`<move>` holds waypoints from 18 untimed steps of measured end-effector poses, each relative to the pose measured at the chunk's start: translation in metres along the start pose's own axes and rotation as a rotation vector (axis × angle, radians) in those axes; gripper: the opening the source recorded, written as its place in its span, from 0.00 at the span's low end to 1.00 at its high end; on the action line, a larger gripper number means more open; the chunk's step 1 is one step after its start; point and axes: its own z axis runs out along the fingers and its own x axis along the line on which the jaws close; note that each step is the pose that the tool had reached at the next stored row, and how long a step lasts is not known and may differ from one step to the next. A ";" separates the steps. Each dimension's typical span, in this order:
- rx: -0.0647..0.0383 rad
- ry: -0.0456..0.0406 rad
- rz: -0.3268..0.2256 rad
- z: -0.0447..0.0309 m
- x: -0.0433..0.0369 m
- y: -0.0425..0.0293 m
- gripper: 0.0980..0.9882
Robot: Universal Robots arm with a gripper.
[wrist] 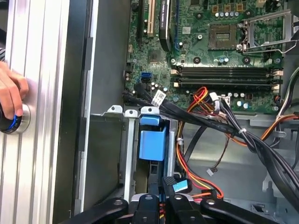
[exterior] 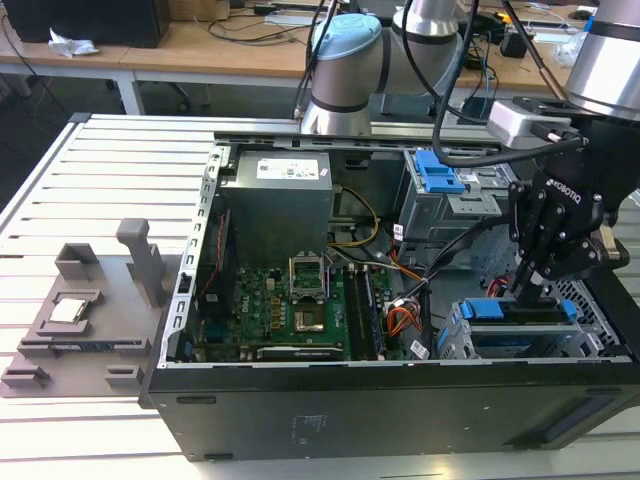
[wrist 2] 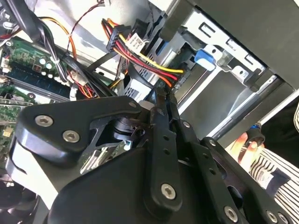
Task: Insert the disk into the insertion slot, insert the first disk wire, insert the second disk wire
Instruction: 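Insert the second disk wire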
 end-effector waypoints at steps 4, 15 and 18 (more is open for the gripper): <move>-0.001 -0.0006 0.003 0.0020 0.0061 -0.0001 0.06; -0.001 -0.0005 0.003 -0.0069 0.0093 0.0006 0.15; -0.001 -0.0003 0.003 -0.0231 0.0120 0.0016 0.13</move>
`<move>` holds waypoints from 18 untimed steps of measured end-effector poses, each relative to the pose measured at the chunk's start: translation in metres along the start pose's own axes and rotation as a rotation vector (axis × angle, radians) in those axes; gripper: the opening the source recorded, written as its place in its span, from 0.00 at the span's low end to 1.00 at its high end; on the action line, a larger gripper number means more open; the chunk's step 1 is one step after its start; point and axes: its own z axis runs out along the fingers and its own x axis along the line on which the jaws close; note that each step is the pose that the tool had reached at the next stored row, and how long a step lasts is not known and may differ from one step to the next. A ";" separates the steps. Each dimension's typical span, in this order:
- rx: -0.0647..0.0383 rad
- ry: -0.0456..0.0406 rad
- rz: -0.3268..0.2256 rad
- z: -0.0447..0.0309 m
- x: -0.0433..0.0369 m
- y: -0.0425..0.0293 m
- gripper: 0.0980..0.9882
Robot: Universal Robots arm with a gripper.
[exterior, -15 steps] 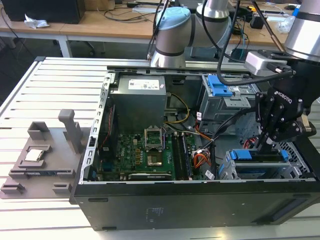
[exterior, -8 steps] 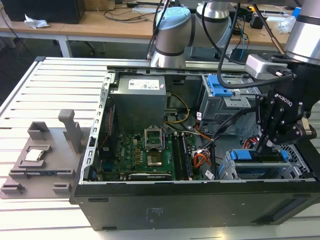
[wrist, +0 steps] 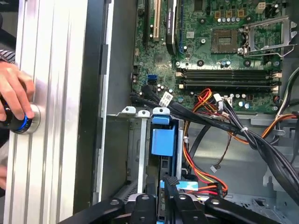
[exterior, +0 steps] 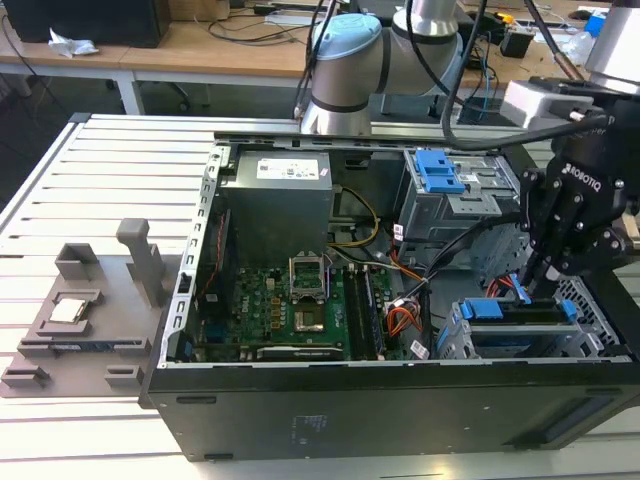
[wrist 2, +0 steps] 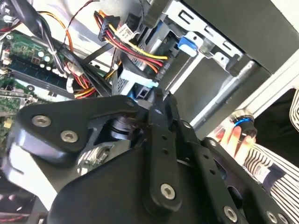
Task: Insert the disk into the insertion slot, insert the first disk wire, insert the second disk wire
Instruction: 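Insert the second disk wire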
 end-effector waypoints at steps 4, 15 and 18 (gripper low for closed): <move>0.001 -0.0151 -0.001 -0.0148 0.0031 0.0010 0.01; 0.011 -0.2252 -0.013 -0.0058 0.0404 0.0023 0.01; 0.011 -0.2252 -0.013 -0.0059 0.0404 0.0023 0.01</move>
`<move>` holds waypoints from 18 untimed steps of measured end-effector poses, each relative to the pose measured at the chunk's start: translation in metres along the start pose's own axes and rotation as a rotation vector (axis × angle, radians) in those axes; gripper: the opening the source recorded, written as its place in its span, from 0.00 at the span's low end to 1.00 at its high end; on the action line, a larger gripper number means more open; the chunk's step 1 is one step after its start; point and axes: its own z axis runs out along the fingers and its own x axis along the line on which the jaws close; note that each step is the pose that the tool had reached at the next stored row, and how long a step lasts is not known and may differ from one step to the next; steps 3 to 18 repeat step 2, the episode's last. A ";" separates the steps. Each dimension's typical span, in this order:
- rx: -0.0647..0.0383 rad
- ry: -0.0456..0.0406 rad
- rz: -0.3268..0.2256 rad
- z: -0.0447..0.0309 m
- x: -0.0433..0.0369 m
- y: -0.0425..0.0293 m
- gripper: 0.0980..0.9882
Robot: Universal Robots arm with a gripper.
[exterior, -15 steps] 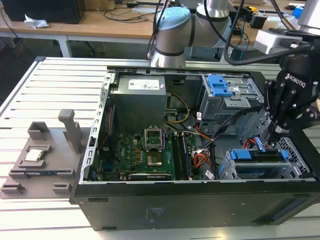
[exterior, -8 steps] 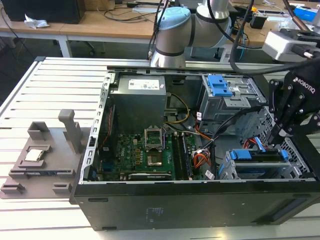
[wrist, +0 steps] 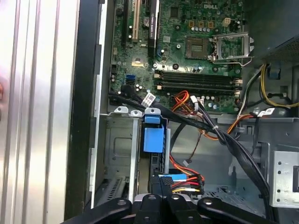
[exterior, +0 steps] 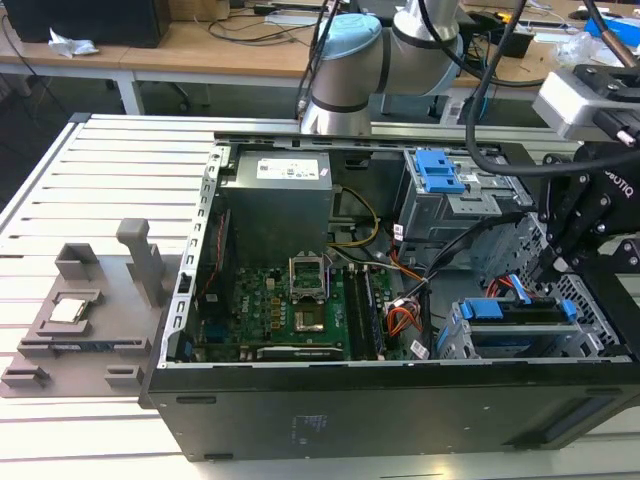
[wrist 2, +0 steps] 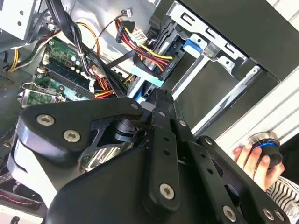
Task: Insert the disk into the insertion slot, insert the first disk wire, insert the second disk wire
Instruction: 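Insert the second disk wire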
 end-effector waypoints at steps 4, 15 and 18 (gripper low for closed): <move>0.000 0.0000 0.000 0.0000 0.0000 0.0000 0.01; 0.000 0.0000 0.000 0.0000 0.0000 0.0000 0.01; 0.000 0.0000 0.000 0.0000 0.0000 0.0000 0.01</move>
